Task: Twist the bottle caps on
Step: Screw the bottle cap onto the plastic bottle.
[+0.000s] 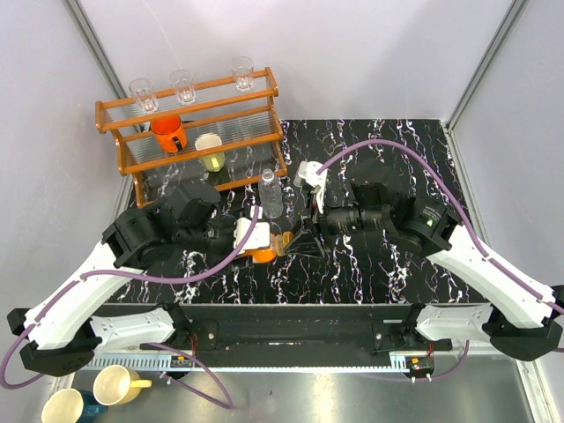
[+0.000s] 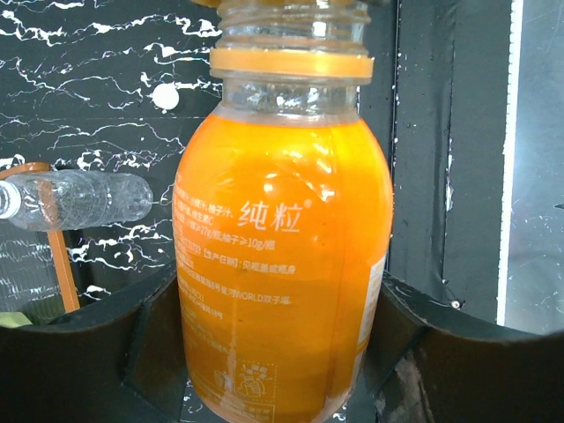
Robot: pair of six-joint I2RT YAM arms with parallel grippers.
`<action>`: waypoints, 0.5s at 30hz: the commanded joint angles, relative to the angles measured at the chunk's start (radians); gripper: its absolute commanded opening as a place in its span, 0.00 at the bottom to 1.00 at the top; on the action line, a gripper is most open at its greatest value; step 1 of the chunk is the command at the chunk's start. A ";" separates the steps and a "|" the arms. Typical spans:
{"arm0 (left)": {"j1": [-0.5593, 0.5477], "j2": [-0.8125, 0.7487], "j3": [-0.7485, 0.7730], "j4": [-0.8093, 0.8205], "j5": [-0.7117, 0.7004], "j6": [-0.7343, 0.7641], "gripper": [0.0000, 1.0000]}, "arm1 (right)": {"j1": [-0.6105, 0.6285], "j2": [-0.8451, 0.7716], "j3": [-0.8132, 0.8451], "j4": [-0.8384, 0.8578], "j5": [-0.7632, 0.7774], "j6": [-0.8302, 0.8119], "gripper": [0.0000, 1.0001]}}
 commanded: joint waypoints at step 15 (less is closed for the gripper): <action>-0.009 -0.004 0.012 0.065 0.010 0.005 0.31 | -0.028 0.026 -0.005 -0.009 -0.108 -0.028 0.31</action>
